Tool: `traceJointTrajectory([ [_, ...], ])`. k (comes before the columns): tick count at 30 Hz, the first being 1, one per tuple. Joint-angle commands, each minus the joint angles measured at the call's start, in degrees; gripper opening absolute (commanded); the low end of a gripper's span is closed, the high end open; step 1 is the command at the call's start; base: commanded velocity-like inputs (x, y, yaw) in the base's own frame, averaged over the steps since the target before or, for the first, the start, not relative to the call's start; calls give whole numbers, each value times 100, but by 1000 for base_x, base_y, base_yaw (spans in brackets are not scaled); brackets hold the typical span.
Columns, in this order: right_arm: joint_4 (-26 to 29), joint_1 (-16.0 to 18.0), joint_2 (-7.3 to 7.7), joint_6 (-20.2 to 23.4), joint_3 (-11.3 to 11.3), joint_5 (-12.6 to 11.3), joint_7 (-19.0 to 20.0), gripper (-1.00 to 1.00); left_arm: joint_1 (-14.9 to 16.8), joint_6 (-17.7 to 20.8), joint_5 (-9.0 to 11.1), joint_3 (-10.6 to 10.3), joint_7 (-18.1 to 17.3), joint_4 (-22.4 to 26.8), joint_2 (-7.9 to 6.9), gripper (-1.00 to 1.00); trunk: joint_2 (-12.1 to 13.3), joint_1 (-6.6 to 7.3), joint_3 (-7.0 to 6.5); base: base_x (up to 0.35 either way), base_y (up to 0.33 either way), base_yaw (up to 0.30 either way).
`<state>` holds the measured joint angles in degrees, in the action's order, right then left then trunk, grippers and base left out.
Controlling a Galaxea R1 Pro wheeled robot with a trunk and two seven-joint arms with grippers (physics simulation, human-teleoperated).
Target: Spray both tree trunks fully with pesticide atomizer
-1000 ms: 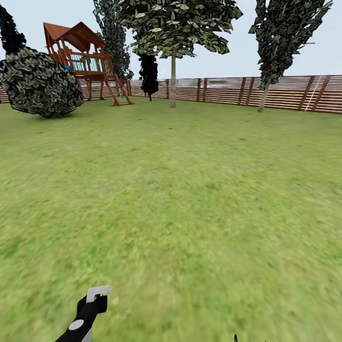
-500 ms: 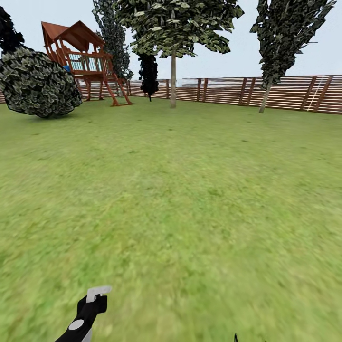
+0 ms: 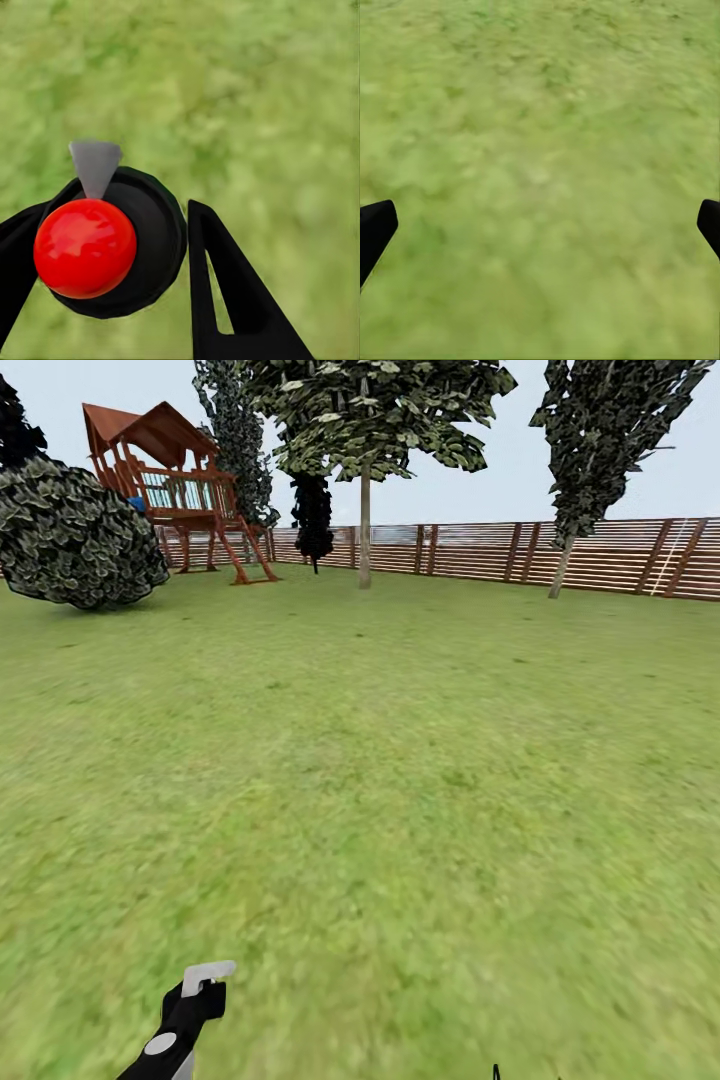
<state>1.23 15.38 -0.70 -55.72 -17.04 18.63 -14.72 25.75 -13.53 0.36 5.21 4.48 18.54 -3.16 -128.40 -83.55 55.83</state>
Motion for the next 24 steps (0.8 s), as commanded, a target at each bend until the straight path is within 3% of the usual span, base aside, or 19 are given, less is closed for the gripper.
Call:
traceJointTrajectory([
  [1,0,0,0,0,-1,0,2,100,0,0,-1,-1,-2,1,0,-100,0,0,0,337,0,0],
  [24,0,0,0,0,0,0,-1,100,0,0,-1,-3,0,1,0,-100,0,0,0,337,0,0],
])
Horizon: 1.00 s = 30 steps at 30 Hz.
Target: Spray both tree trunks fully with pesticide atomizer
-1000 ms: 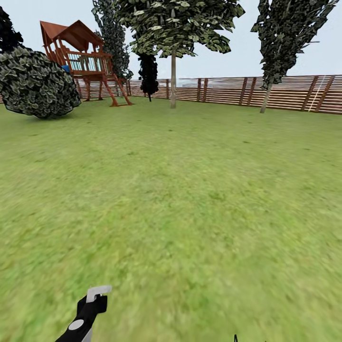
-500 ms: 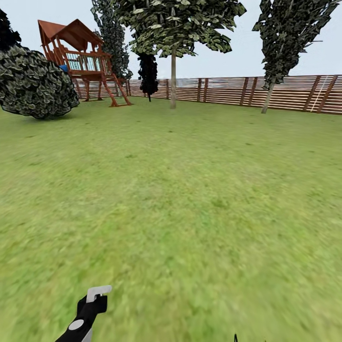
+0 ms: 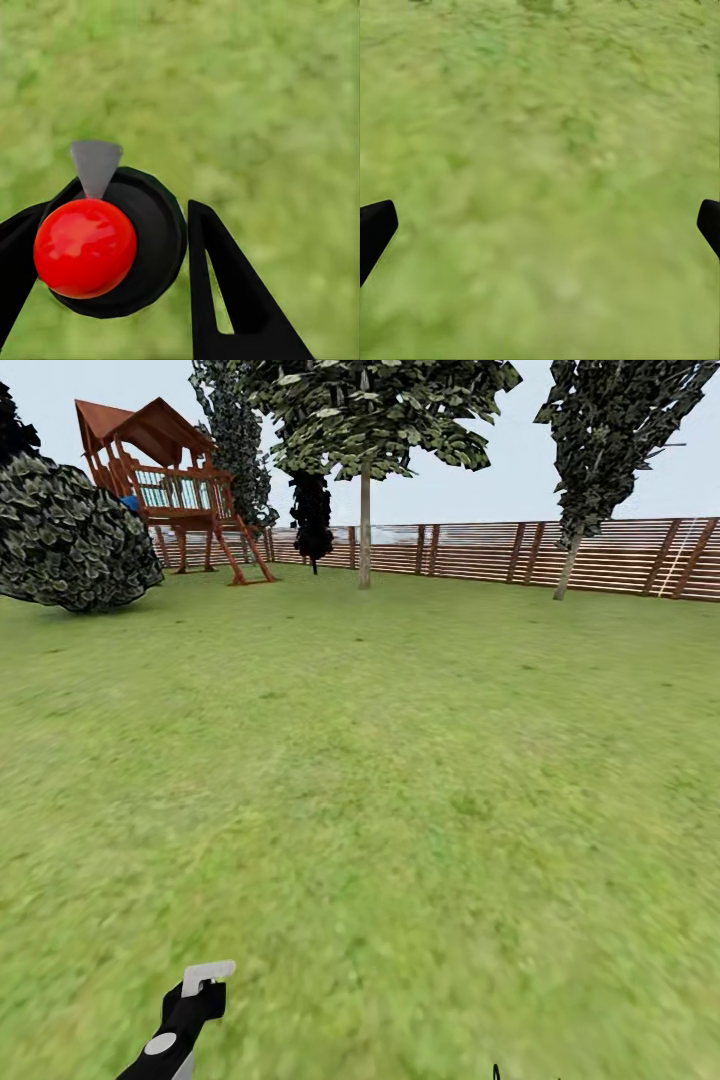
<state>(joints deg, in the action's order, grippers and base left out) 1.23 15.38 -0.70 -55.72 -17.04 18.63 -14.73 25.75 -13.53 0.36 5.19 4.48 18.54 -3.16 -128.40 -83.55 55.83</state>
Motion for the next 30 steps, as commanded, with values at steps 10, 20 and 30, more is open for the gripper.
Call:
traceJointTrajectory([
  [10,0,0,0,0,0,0,-1,100,0,0,-1,28,0,1,-15,-100,0,0,0,337,0,0],
  [20,0,0,0,0,-1,0,0,100,0,0,-1,70,0,1,-18,-100,0,0,0,337,0,0],
  [30,0,0,0,0,0,1,1,100,0,0,-1,69,0,1,-16,-100,0,0,0,337,0,0],
])
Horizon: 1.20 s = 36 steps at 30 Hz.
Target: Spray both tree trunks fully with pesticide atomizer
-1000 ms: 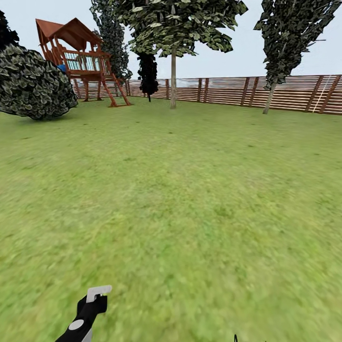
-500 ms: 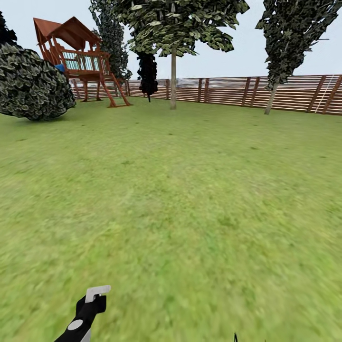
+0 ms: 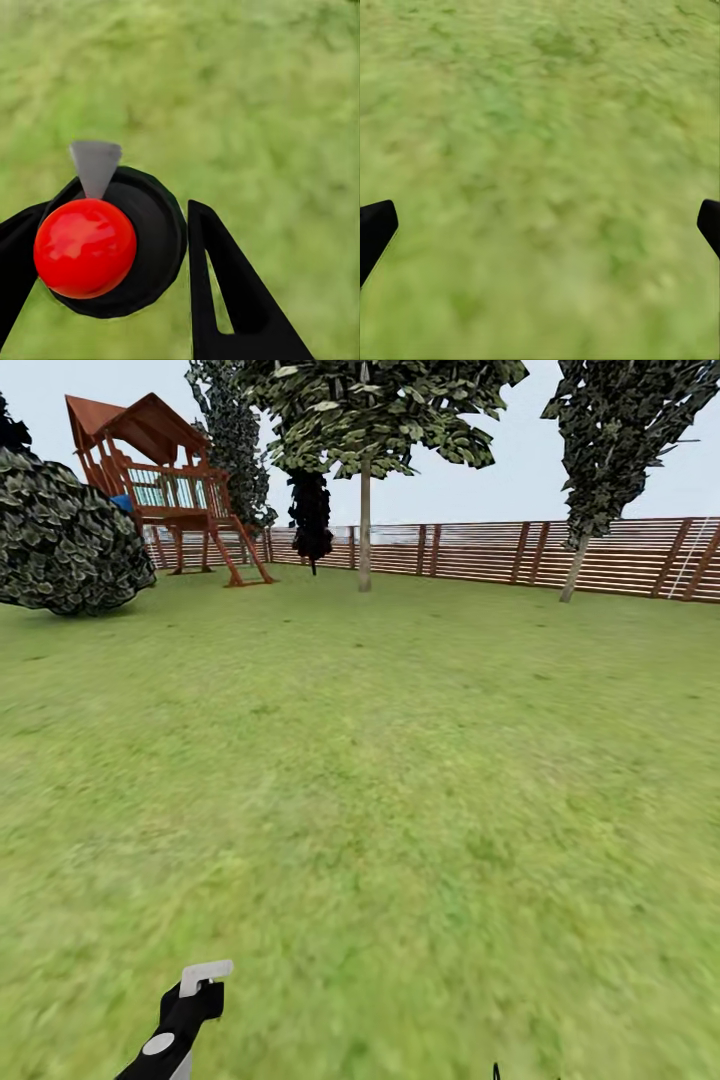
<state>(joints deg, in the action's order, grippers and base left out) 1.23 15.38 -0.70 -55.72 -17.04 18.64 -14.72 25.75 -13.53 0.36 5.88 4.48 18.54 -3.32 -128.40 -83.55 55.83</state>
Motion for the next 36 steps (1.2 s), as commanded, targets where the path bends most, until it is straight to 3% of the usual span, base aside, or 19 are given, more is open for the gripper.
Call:
traceJointTrajectory([
  [1,0,0,0,0,0,0,0,100,0,0,-1,0,0,1,2,-100,0,0,0,337,0,0],
  [36,0,0,0,0,-1,2,0,100,0,0,-8,-8,0,1,13,-100,0,0,0,337,0,0],
])
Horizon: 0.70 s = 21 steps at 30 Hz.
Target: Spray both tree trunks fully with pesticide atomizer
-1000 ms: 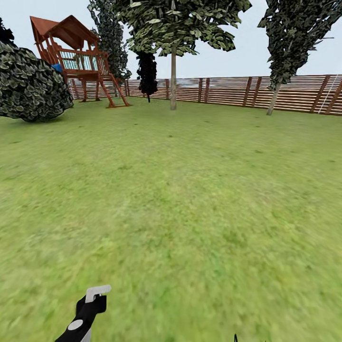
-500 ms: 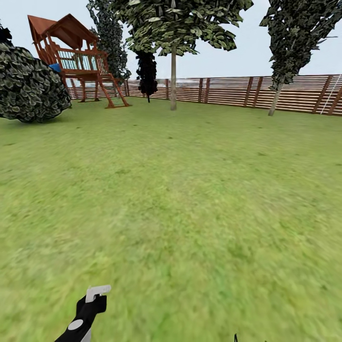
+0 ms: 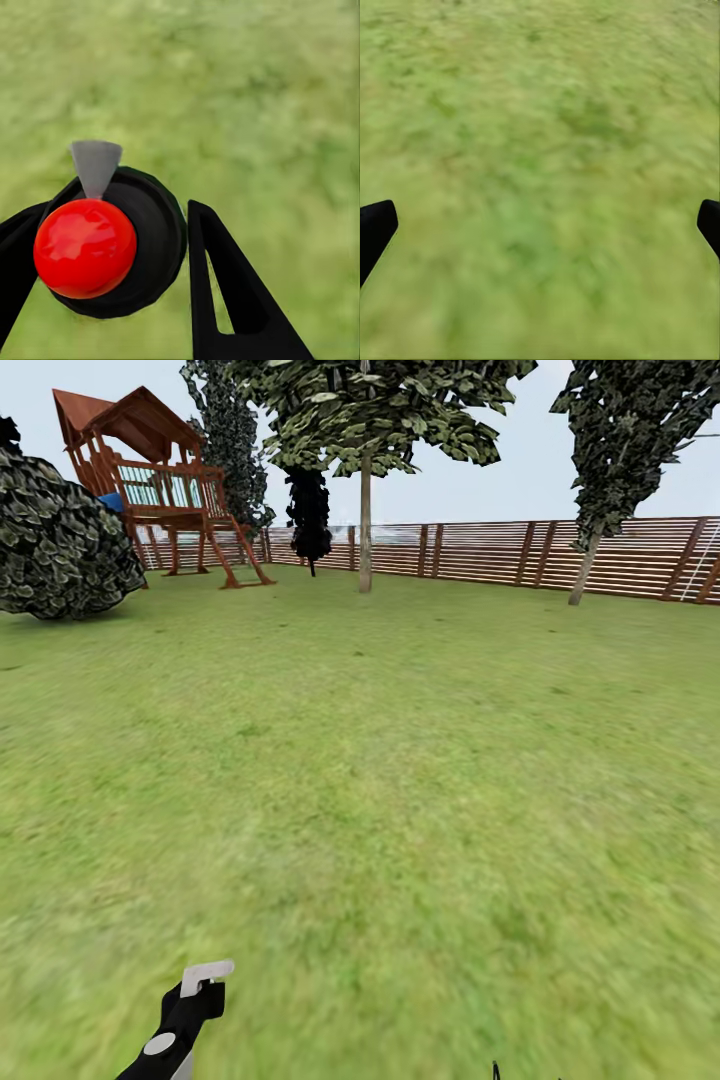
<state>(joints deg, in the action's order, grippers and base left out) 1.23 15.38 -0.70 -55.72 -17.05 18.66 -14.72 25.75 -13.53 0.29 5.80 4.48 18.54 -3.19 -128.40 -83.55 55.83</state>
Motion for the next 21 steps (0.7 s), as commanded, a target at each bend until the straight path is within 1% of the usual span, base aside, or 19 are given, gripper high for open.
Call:
traceJointTrajectory([
  [1,0,0,0,0,0,-1,-1,100,0,0,1,0,-1,2,1,-100,0,0,0,337,0,0],
  [21,0,0,0,0,0,-3,1,100,0,0,-2,0,-1,1,0,-100,0,0,0,337,0,0],
])
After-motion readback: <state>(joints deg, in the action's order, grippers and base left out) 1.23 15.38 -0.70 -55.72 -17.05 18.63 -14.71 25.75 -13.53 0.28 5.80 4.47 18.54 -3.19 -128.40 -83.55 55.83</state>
